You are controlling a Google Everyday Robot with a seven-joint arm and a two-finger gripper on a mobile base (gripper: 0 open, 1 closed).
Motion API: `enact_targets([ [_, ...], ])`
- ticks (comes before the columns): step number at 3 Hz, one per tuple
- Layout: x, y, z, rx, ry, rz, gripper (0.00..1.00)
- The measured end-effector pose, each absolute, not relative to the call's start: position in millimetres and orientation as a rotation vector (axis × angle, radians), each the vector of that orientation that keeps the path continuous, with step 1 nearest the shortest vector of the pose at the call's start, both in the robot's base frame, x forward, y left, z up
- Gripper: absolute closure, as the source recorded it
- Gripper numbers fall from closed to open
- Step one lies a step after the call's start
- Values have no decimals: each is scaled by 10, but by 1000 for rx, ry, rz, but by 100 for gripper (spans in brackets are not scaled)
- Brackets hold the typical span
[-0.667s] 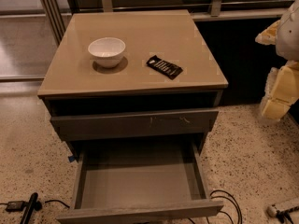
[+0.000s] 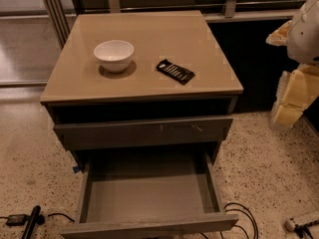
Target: Place rxbar chocolate into middle drawer
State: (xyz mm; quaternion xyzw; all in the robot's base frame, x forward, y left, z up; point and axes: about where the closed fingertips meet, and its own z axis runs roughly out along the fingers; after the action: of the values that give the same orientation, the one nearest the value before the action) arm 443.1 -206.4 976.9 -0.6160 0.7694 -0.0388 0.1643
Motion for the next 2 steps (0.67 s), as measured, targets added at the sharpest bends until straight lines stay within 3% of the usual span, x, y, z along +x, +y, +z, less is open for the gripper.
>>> enact_targets([
  [2, 4857, -1908, 9809, -1713, 2053, -17, 0],
])
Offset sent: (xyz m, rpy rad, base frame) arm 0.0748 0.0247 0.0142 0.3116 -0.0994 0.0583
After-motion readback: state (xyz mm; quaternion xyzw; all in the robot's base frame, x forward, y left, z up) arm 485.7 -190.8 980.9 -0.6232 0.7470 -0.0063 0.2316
